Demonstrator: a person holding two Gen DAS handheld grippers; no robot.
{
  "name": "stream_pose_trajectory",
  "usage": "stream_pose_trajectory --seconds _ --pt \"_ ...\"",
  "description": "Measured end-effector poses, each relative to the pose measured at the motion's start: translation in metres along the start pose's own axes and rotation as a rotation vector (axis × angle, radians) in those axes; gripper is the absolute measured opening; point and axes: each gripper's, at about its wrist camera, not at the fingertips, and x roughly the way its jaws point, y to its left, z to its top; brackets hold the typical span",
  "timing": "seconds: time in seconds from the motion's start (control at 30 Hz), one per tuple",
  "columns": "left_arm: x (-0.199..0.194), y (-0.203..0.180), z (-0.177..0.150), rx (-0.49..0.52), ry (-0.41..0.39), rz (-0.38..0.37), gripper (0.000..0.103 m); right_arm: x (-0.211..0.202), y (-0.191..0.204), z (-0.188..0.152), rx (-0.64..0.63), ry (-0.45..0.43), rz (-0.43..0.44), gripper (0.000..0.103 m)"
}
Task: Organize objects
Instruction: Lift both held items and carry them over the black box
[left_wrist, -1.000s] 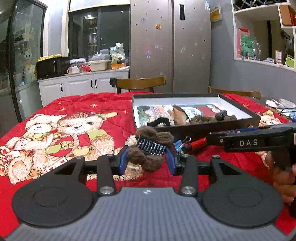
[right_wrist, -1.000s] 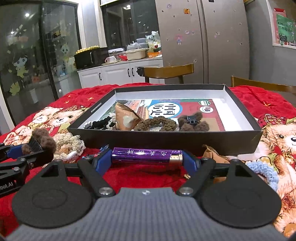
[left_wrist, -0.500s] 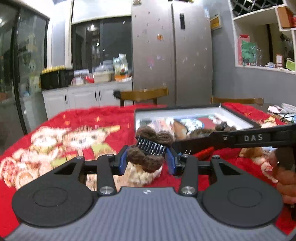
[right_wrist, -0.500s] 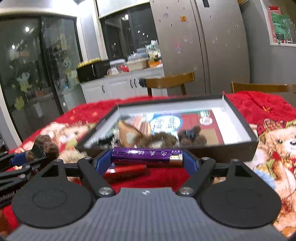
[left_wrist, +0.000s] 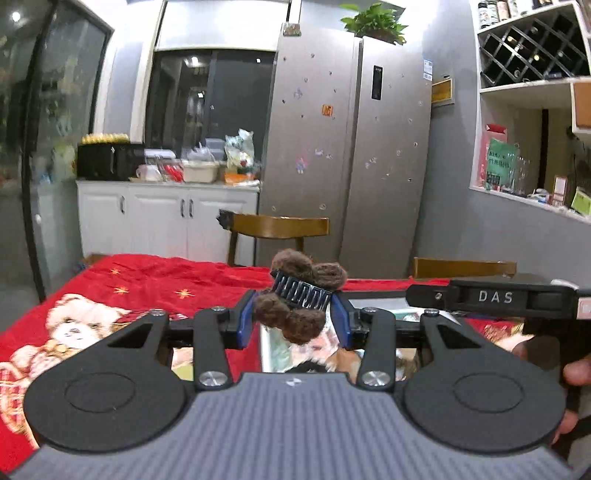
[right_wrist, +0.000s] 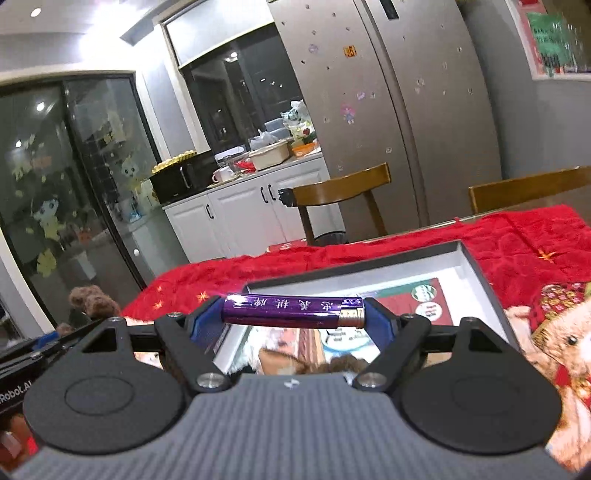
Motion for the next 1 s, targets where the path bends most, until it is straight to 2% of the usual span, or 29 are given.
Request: stream_pose_trajectory --seconds 0.13,0.2,0.3,0.4,0.53,0.73,0.8,0.9,1.0 --pt "0.028 0.001 0.017 -0.005 -0.015 -0.045 0.048 0.036 -0.006 0.017 0.049 0.055 0.03 0.081" --pt "0.046 0.002 0.02 -0.029 -0.024 -0.044 0.048 0.054 -0.011 0.019 0.09 0.068 0.014 0.081" --pt "0.081 0.006 0.023 -0.085 0.033 -0.075 0.048 0.079 -0.02 0.021 0.145 0.078 -0.001 0.081" --pt "0.113 0.009 0.019 -0.113 0.081 -0.075 0.048 0.1 -0.028 0.021 0.183 0.09 -0.015 0.081" --pt "0.144 0.009 0.009 -0.07 0.119 -0.046 0.048 0.117 -0.037 0.015 0.205 0.091 0.025 0.081" --pt "0.174 0.013 -0.004 -0.043 0.203 -0.04 0.048 0.138 -0.028 0.001 0.075 0.165 -0.051 0.081" --pt "0.18 0.011 -0.01 -0.018 0.224 -0.032 0.048 0.144 -0.027 -0.003 0.063 0.189 -0.089 0.081" --pt "0.188 0.008 -0.022 0.014 0.253 -0.021 0.048 0.151 -0.029 -0.009 0.076 0.239 -0.073 0.081" --pt "0.194 0.006 -0.028 0.037 0.268 0.0 0.048 0.155 -0.028 -0.013 0.06 0.263 -0.102 0.081"
